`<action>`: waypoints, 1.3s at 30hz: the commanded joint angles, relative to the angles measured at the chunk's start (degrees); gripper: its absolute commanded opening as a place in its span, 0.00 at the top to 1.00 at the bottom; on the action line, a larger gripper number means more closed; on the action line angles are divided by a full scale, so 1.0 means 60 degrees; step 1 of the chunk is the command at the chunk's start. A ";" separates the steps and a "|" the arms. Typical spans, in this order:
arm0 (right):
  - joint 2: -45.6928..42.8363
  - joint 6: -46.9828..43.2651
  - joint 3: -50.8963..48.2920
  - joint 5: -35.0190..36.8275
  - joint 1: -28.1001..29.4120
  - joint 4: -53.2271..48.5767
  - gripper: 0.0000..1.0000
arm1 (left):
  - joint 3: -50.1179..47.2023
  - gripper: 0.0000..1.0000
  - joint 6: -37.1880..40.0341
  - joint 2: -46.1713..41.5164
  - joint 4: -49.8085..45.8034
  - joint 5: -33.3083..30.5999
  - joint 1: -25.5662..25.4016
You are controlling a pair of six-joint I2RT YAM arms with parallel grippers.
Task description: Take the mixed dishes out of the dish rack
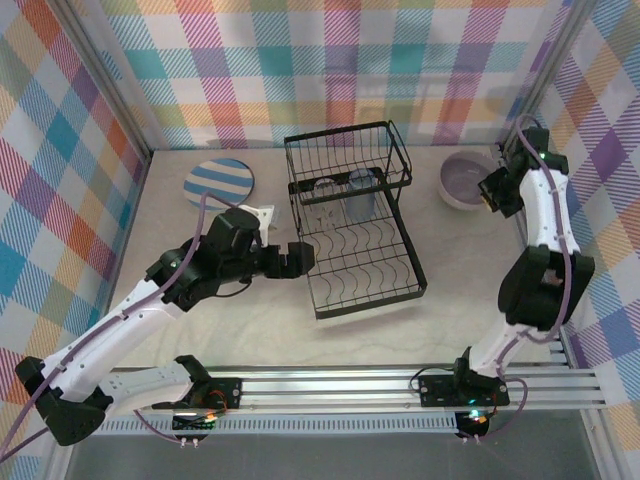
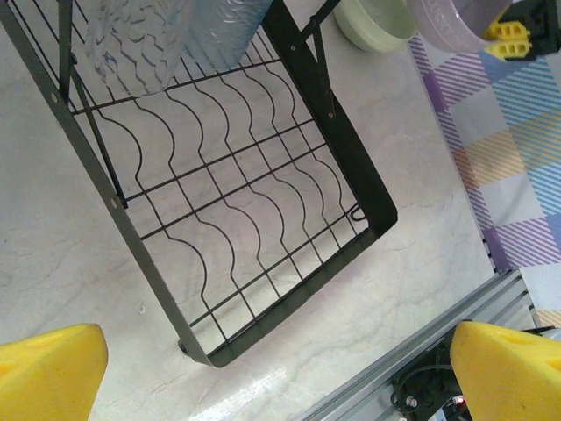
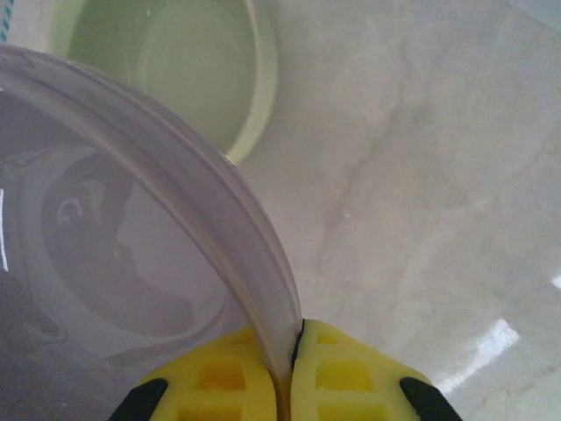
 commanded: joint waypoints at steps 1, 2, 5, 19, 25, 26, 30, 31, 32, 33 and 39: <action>0.0730 0.0385 0.1599 -0.0240 -0.0065 0.0326 1.00 | -0.0193 0.00 -0.0107 -0.0275 0.0026 -0.0267 0.0084; 0.1058 0.0448 0.1991 -0.0222 -0.0068 0.0223 1.00 | -0.0193 0.00 -0.0126 -0.0279 0.0040 -0.0305 0.0098; 0.1797 0.0617 0.2816 -0.0192 -0.0090 0.0040 1.00 | -0.0109 0.00 -0.0193 -0.0189 0.0063 -0.0316 0.0115; 0.1698 0.1199 0.2196 0.0636 -0.0022 0.0976 1.00 | 0.0288 0.00 -0.0307 0.0353 0.0180 -0.0287 0.0114; 0.1497 0.1832 0.1357 0.0569 -0.0031 0.1713 1.00 | 0.0524 0.00 -0.0162 0.0578 -0.0002 -0.0150 0.0113; 0.1534 0.1852 0.1359 0.0557 -0.0029 0.1779 1.00 | 0.0560 0.00 -0.0142 0.0591 -0.0042 -0.0127 0.0113; 0.1750 0.2143 0.1363 0.0409 -0.0077 0.1844 1.00 | 0.0553 0.00 -0.0114 0.0625 -0.0149 -0.0112 0.0114; 0.1810 0.2241 0.1346 0.0353 -0.0085 0.1897 1.00 | 0.0541 0.00 -0.0119 0.0636 -0.0150 -0.0090 0.0122; 0.1873 0.2314 0.1352 0.0314 -0.0095 0.1922 1.00 | 0.0528 0.00 -0.0151 0.0649 -0.0135 -0.0069 0.0122; 0.1927 0.2354 0.1366 0.0310 -0.0095 0.1937 1.00 | 0.0518 0.00 -0.0152 0.0656 -0.0135 -0.0043 0.0114; 0.2396 0.2658 0.1608 0.0167 -0.0113 0.1845 1.00 | 0.0568 0.00 -0.0212 0.0731 -0.0169 -0.0068 0.0115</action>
